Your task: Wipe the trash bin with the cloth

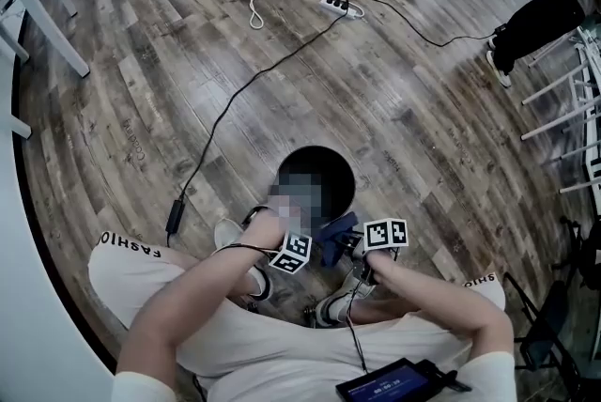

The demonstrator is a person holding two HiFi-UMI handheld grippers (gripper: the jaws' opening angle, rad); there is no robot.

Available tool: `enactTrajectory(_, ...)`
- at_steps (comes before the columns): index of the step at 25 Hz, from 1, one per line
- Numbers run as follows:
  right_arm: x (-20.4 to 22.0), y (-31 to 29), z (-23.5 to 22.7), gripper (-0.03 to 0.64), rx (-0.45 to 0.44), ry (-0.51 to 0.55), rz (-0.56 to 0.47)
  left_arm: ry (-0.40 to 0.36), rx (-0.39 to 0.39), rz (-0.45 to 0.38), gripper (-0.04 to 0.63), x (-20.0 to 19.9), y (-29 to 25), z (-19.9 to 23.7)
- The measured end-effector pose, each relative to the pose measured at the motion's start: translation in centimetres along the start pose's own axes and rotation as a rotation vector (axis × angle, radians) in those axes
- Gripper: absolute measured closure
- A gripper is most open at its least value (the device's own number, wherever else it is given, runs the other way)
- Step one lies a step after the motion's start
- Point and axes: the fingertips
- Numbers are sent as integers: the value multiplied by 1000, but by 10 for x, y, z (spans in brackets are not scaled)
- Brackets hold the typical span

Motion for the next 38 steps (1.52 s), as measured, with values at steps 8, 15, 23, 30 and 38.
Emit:
enactTrajectory(8,-2,-23,-12,534,21,-24,14,34,-8,-20,503,-11,1,-3)
enactTrajectory(15,2,-59,-68,534,66,17,21,86,-5,-34,508,-22,0,-2)
enactTrajectory(23,6,-108,-132,534,123,66,0,149,-34,-31,508,-31,-1,8)
enactTrajectory(30,5,-142,-182,534,196,58,-27,172,-39,-54,508,-36,-2,16)
enactTrajectory(38,1,-100,-154,534,227,17,16,219,-29,-148,506,-43,0,17)
Point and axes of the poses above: the fingertips, and each gripper's own axes: y backward along the fingers, z to its left, x out of its underside, and after that the axes turned 1 degree about -z, right-handed
